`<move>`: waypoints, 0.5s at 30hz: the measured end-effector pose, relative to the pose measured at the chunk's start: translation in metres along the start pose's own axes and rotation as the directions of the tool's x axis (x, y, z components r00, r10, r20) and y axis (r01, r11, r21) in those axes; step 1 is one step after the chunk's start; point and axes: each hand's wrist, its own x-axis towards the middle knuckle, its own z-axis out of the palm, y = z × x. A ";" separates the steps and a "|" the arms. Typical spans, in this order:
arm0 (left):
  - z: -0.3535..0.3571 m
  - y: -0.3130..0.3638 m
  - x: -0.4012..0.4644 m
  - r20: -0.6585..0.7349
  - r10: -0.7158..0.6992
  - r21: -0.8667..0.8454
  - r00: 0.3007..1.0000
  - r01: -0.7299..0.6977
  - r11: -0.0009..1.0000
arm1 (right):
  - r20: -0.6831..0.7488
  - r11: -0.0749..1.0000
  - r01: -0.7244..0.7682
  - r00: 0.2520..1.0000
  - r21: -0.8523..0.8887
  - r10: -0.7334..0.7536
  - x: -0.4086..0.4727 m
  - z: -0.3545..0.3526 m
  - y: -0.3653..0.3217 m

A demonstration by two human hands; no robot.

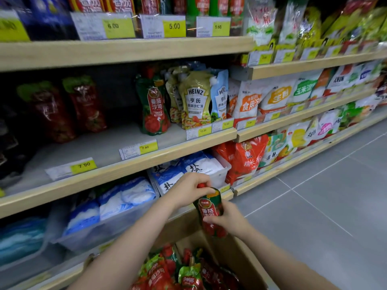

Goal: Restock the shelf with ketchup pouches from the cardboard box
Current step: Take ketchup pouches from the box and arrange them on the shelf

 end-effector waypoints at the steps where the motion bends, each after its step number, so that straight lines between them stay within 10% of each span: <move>1: -0.002 0.002 -0.001 -0.043 -0.010 -0.036 0.999 0.008 0.999 | -0.003 1.000 0.002 1.000 0.014 -0.002 0.000 -0.001 -0.003; 5: -0.006 -0.014 -0.015 -0.209 -0.179 -0.258 0.961 0.123 0.958 | 0.009 0.981 -0.019 1.000 0.196 0.018 -0.001 -0.010 -0.014; 9: 0.022 -0.044 -0.043 0.044 -0.377 -0.280 0.925 0.374 0.884 | -0.019 0.923 0.023 1.000 0.383 -0.017 0.001 -0.022 -0.031; 15: 0.047 -0.045 -0.046 -0.048 -0.390 -0.449 0.919 0.329 0.831 | -0.043 0.898 0.079 0.997 0.434 -0.067 0.008 -0.022 -0.065</move>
